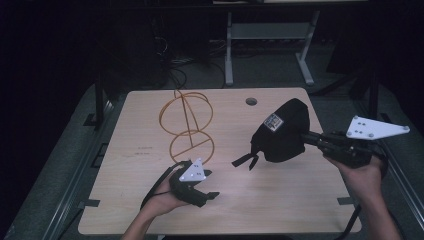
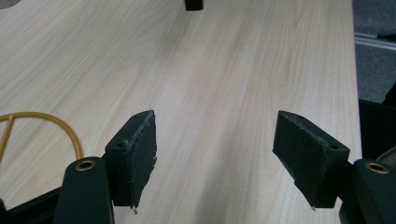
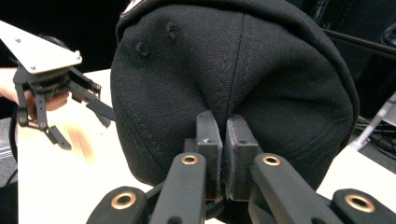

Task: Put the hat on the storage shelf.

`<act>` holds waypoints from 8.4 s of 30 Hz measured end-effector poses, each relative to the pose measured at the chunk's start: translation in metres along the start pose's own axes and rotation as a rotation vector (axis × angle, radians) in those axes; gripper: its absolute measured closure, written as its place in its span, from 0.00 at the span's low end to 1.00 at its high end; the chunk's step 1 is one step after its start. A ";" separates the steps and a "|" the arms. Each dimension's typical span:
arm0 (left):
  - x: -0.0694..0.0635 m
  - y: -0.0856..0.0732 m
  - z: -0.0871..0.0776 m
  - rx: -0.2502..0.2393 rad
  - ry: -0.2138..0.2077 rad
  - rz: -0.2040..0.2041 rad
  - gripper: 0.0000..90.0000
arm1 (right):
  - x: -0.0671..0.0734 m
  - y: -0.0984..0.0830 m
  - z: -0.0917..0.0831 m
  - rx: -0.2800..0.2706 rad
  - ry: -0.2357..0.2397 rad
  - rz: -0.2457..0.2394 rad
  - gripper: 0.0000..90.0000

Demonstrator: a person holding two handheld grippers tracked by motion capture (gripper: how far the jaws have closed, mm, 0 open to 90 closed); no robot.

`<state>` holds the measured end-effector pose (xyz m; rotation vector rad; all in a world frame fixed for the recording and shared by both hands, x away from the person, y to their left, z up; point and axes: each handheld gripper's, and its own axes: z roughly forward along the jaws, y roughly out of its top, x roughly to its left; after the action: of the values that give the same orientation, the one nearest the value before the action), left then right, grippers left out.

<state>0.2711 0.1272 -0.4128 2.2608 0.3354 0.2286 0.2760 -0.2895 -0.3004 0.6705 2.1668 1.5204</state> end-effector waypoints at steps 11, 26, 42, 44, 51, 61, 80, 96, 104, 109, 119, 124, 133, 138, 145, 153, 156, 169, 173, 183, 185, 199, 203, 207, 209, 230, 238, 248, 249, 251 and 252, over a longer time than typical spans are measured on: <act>0.001 -0.007 -0.001 0.000 0.013 -0.009 0.30 | 0.001 0.043 0.029 0.017 0.046 -0.055 0.95; -0.005 -0.008 0.006 0.027 -0.012 0.018 0.31 | 0.010 0.103 0.076 0.020 0.139 -0.153 0.95; -0.005 -0.006 0.010 0.029 -0.026 0.021 0.30 | 0.019 0.149 0.142 0.072 0.246 -0.199 0.95; -0.004 -0.007 0.011 0.032 -0.029 0.023 0.31 | 0.021 0.156 0.154 0.082 0.260 -0.211 0.95; -0.003 -0.006 0.011 0.030 -0.027 0.041 0.31 | 0.029 0.175 0.188 0.112 0.280 -0.230 0.95; -0.004 -0.007 0.010 0.035 -0.024 0.049 0.31 | 0.035 0.194 0.242 0.136 0.303 -0.204 0.95; -0.008 -0.005 0.015 0.025 -0.037 0.046 0.31 | 0.044 0.190 0.308 0.167 0.230 -0.138 0.89; -0.007 -0.007 0.014 0.028 -0.027 0.035 0.31 | 0.033 0.174 0.287 0.149 0.227 -0.054 0.47; -0.004 -0.011 0.011 0.008 -0.006 0.004 0.31 | 0.018 0.157 0.263 0.122 0.220 -0.003 0.41; -0.003 -0.012 0.010 0.009 0.002 0.004 0.30 | 0.011 0.147 0.249 0.122 0.213 0.027 0.38; -0.001 -0.013 0.010 -0.001 0.007 -0.005 0.30 | -0.004 0.129 0.224 0.135 0.193 0.061 0.33; 0.000 -0.014 0.009 0.000 0.010 -0.002 0.30 | -0.010 0.121 0.213 0.143 0.180 0.075 0.33; 0.000 -0.014 0.009 0.010 0.013 0.003 0.30 | -0.020 0.106 0.196 0.148 0.159 0.088 0.31; 0.000 -0.014 0.010 0.012 0.013 0.003 0.30 | -0.024 0.098 0.186 0.154 0.145 0.100 0.31; -0.002 -0.015 0.012 0.014 0.013 0.004 0.30 | -0.032 0.087 0.171 0.156 0.134 0.114 0.30; -0.003 -0.014 0.014 0.019 0.010 0.011 0.30 | -0.037 0.075 0.156 0.154 0.116 0.125 0.30; -0.005 -0.014 0.015 0.022 0.011 0.013 0.30 | -0.039 0.068 0.151 0.157 0.110 0.136 0.29; -0.004 -0.015 0.017 0.045 0.016 0.008 0.29 | -0.047 0.041 0.135 0.170 0.093 0.180 0.28; -0.003 -0.014 0.016 0.047 0.018 0.002 0.29 | -0.050 0.032 0.131 0.176 0.090 0.195 0.27; -0.002 -0.016 0.016 0.035 0.026 -0.018 0.29 | -0.056 0.012 0.121 0.185 0.073 0.228 0.26; -0.002 -0.016 0.016 0.034 0.026 -0.020 0.29 | -0.057 0.008 0.119 0.191 0.071 0.234 0.25; -0.001 -0.017 0.016 0.030 0.027 -0.037 0.28 | -0.062 -0.023 0.102 0.202 0.038 0.284 0.22; 0.000 -0.018 0.015 0.025 0.031 -0.033 0.28 | -0.062 -0.033 0.097 0.213 0.026 0.291 0.21; 0.000 -0.018 0.016 0.021 0.028 -0.040 0.28 | -0.061 -0.045 0.091 0.214 0.021 0.303 0.21; 0.000 -0.018 0.016 0.018 0.029 -0.048 0.28 | -0.061 -0.051 0.088 0.220 0.017 0.311 0.21; 0.001 -0.019 0.016 0.018 0.035 -0.054 0.28 | -0.055 -0.095 0.069 0.259 0.006 0.352 0.21; 0.002 -0.019 0.015 0.019 0.037 -0.054 0.28 | -0.048 -0.108 0.063 0.267 0.011 0.357 0.21; 0.002 -0.019 0.015 0.021 0.037 -0.056 0.28 | -0.032 -0.121 0.052 0.264 0.009 0.343 0.21; 0.002 -0.019 0.015 0.023 0.037 -0.053 0.28 | -0.030 -0.122 0.050 0.265 0.009 0.342 0.21; 0.001 -0.020 0.016 0.022 0.038 -0.058 0.28 | -0.025 -0.126 0.048 0.269 0.010 0.334 0.21; 0.001 -0.020 0.016 0.026 0.037 -0.051 0.28 | -0.022 -0.127 0.047 0.270 0.012 0.337 0.21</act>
<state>0.2734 0.1288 -0.4377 2.2725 0.4172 0.2416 0.3020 -0.3046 -0.4348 1.1684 2.3831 1.3949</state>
